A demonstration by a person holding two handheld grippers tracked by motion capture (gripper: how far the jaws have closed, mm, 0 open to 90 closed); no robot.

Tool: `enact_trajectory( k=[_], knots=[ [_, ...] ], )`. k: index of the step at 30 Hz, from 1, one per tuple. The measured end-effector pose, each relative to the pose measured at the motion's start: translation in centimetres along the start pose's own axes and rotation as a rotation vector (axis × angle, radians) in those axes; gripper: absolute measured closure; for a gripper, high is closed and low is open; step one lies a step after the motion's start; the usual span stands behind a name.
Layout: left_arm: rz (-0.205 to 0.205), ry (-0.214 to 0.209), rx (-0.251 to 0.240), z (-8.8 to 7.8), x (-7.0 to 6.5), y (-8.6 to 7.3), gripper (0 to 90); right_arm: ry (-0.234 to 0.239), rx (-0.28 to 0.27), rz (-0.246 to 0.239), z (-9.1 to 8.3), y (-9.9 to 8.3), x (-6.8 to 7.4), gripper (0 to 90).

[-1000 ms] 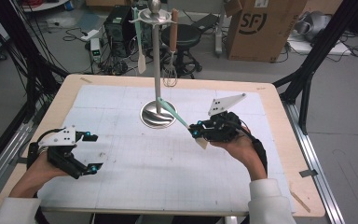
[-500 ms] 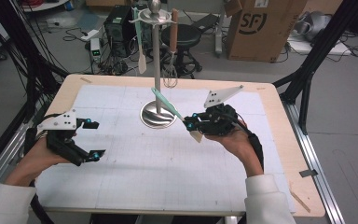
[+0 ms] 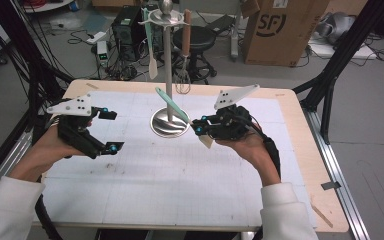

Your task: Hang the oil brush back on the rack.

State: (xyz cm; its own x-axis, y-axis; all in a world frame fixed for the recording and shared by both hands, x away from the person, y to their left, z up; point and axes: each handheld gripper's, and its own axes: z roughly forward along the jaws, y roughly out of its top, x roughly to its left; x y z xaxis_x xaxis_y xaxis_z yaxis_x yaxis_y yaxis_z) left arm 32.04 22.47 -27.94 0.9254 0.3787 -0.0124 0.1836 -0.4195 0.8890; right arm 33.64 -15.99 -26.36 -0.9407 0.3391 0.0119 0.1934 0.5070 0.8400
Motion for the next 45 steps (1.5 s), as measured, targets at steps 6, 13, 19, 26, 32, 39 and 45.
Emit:
enact_trajectory(
  k=[6,13,19,26,32,39,45],
  knots=[
    [0.024,-0.029,-0.008,0.5,-0.2,2.3,1.8,0.003,-0.002,-0.021,-0.2,0.9,0.2,81.9],
    [0.042,-0.056,-0.026,1.7,-0.5,4.7,1.9,0.002,-0.012,-0.022,-0.3,1.5,0.3,81.9],
    [0.043,-0.085,-0.039,3.1,-0.9,6.3,3.1,0.007,-0.011,-0.023,-0.3,1.5,0.3,81.9],
    [0.047,-0.111,-0.031,4.8,-1.3,7.6,7.3,0.016,-0.014,-0.018,-0.2,1.6,0.5,81.8],
    [0.048,-0.125,-0.028,5.9,-1.6,8.1,9.4,0.017,-0.015,-0.017,-0.2,1.5,0.5,81.8],
    [0.043,-0.139,-0.045,6.9,-1.8,8.4,13.6,0.015,-0.019,-0.018,-0.2,1.5,0.4,81.8],
    [0.042,-0.147,-0.061,7.2,-1.9,8.7,19.1,0.011,-0.016,-0.008,-0.1,1.5,0.5,81.8]
  ],
)
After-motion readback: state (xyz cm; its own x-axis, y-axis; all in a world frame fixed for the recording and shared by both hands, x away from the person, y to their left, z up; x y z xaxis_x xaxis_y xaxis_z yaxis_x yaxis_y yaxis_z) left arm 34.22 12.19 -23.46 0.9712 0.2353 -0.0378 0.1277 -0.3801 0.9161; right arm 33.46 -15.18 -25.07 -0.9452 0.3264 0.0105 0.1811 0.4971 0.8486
